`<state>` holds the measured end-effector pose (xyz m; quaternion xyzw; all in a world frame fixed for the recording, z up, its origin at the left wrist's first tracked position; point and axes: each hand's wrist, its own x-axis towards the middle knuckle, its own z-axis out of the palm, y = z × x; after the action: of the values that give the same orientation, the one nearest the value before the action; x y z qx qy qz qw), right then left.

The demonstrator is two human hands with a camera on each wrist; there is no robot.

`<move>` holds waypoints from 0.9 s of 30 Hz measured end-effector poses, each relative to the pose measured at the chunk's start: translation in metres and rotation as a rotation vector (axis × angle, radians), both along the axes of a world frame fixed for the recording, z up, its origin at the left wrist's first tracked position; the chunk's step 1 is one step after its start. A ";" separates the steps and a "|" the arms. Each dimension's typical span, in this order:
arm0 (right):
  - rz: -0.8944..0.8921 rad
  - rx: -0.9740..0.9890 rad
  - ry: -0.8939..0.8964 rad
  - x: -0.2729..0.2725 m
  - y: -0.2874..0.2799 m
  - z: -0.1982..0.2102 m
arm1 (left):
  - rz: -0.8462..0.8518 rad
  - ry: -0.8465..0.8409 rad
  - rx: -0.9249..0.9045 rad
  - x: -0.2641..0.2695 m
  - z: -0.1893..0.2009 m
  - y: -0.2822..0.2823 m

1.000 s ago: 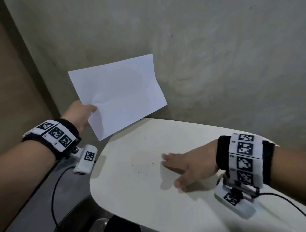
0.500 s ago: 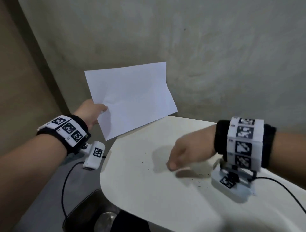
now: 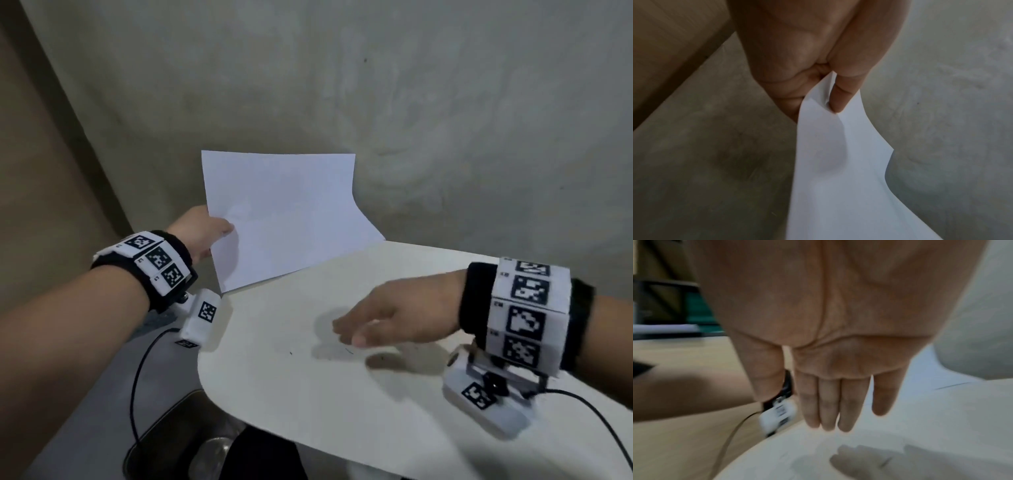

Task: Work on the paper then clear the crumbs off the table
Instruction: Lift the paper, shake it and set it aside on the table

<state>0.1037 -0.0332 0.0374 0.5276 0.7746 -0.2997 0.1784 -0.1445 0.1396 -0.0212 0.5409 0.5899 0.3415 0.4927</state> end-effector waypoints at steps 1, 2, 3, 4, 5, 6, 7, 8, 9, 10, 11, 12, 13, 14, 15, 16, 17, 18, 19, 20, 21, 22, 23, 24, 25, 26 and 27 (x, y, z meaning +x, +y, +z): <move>-0.074 0.075 0.005 0.009 0.007 0.003 | 0.015 -0.012 0.006 0.003 0.001 -0.001; -0.122 0.154 -0.068 0.018 0.019 0.001 | 0.031 -0.026 0.012 0.007 0.002 -0.002; -0.142 0.207 -0.192 0.025 0.034 -0.002 | 0.040 -0.037 0.014 0.011 0.005 -0.003; -0.163 0.214 -0.299 0.030 0.045 -0.008 | 0.050 -0.046 0.028 0.015 0.007 -0.004; -0.185 0.202 -0.374 0.032 0.054 -0.017 | 0.059 -0.054 0.045 0.018 0.010 -0.005; -0.189 0.197 -0.414 0.031 0.062 -0.026 | 0.071 -0.060 0.068 0.021 0.011 -0.004; -0.178 0.224 -0.407 0.024 0.067 -0.035 | 0.082 -0.059 0.092 0.022 0.014 -0.005; -0.147 0.248 -0.367 0.016 0.071 -0.044 | 0.092 -0.054 0.117 0.022 0.016 -0.004; -0.097 0.251 -0.324 0.007 0.069 -0.050 | 0.104 -0.045 0.135 0.021 0.018 -0.003; -0.021 0.235 -0.279 -0.002 0.061 -0.051 | 0.110 -0.040 0.147 0.020 0.019 -0.001; 0.072 0.195 -0.256 -0.011 0.048 -0.049 | 0.109 -0.034 0.145 0.018 0.020 0.000; 0.164 0.133 -0.252 -0.017 0.035 -0.048 | 0.100 -0.026 0.138 0.016 0.019 0.001; 0.231 0.055 -0.240 -0.022 0.021 -0.044 | 0.080 -0.011 0.121 0.014 0.019 0.001; 0.254 -0.018 -0.204 -0.023 0.009 -0.038 | 0.051 0.007 0.098 0.013 0.017 0.001; 0.221 -0.077 -0.149 -0.019 0.000 -0.029 | 0.015 0.027 0.068 0.013 0.015 0.000; 0.160 -0.109 -0.073 -0.013 -0.002 -0.021 | -0.017 0.044 0.045 0.012 0.012 -0.001; 0.083 -0.087 0.004 -0.006 0.001 -0.016 | -0.041 0.059 0.029 0.013 0.010 -0.003; 0.003 -0.017 0.033 0.004 0.009 -0.012 | -0.056 0.066 0.021 0.015 0.008 -0.004; -0.066 0.066 -0.003 0.011 0.019 -0.012 | -0.063 0.069 0.012 0.017 0.006 -0.006; -0.106 0.126 -0.090 0.015 0.027 -0.012 | -0.071 0.069 0.007 0.020 0.005 -0.007; -0.103 0.149 -0.193 0.016 0.032 -0.016 | -0.086 0.075 -0.001 0.023 0.005 -0.009; -0.064 0.135 -0.259 0.012 0.033 -0.022 | -0.102 0.085 -0.005 0.026 0.005 -0.010; 0.017 0.092 -0.281 0.005 0.029 -0.028 | -0.116 0.101 -0.007 0.028 0.006 -0.011; 0.113 0.032 -0.263 -0.004 0.022 -0.032 | -0.125 0.112 -0.008 0.030 0.006 -0.010; 0.184 -0.020 -0.209 -0.013 0.012 -0.033 | -0.135 0.128 -0.012 0.031 0.007 -0.010; 0.199 -0.059 -0.126 -0.017 0.003 -0.032 | -0.146 0.146 -0.011 0.032 0.007 -0.009; 0.157 -0.073 -0.034 -0.016 -0.006 -0.026 | -0.156 0.170 -0.008 0.033 0.007 -0.009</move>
<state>0.0877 -0.0396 0.0111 0.4633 0.7990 -0.3037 0.2339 -0.1113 0.1307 -0.0140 0.6103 0.5871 0.2528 0.4679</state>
